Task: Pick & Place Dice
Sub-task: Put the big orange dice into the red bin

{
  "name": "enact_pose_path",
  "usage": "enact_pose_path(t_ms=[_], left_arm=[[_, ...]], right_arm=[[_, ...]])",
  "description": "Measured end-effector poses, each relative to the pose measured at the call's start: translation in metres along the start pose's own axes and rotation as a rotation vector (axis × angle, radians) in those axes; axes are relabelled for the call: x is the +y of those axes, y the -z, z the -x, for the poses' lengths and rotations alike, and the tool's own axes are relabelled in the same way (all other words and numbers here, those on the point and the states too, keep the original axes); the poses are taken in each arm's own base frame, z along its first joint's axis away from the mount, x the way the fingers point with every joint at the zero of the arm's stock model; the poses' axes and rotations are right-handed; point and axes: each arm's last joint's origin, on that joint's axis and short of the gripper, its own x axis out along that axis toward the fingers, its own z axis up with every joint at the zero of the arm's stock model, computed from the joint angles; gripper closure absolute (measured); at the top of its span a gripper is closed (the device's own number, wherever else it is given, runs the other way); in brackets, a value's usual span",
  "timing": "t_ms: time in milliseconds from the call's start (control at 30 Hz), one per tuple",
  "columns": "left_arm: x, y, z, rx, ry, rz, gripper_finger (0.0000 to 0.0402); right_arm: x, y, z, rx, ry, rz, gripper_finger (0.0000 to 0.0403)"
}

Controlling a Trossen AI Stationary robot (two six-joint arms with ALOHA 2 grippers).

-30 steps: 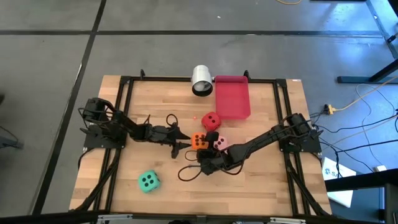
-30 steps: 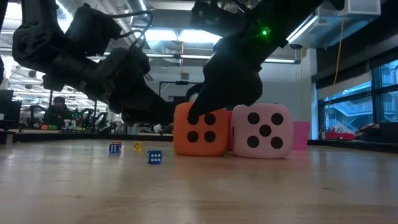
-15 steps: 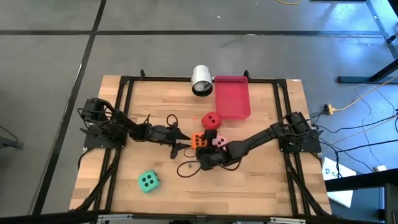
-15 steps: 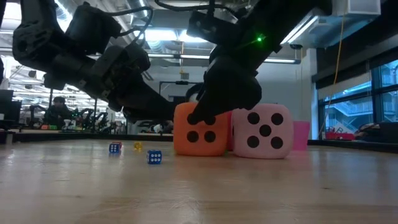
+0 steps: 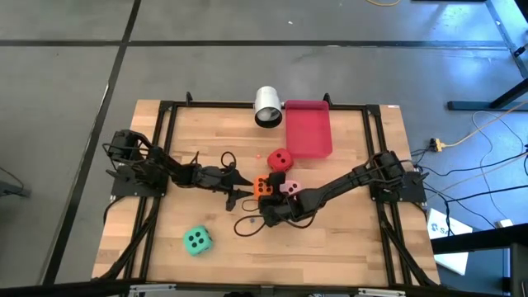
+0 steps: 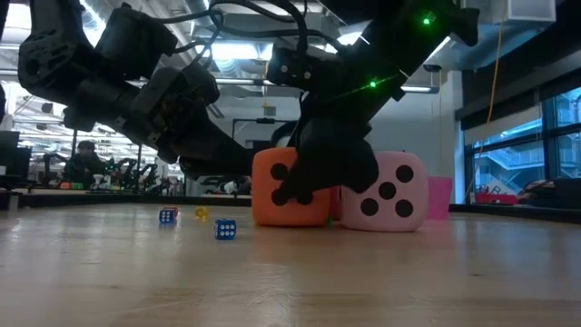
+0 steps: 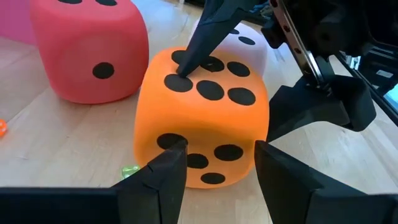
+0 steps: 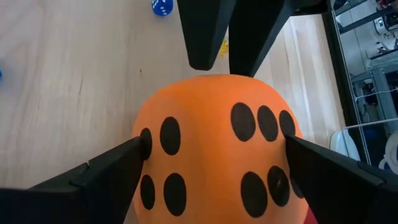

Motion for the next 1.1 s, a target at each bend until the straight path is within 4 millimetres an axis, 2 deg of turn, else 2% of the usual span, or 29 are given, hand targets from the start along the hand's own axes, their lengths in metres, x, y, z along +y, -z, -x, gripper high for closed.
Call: enact_pose_path(t_ms=[367, 767, 1100], left_arm=[[0.0, 0.0, 0.0, 0.0, 0.0, 0.0, 0.0222], [-0.0002, -0.0004, 0.0, -0.004, 0.002, 0.001, 0.0222], [-0.0028, -0.0046, 0.0002, -0.039, 0.055, 0.003, 0.0222]], right_arm=[[-0.0016, 0.0001, 0.0023, 0.025, -0.033, 0.028, 0.0026], [-0.0013, 0.0031, 0.003, 0.054, -0.063, 0.046, 0.0116], [-0.0014, 0.0033, 0.0031, 0.055, -0.064, 0.041, 0.0145]])
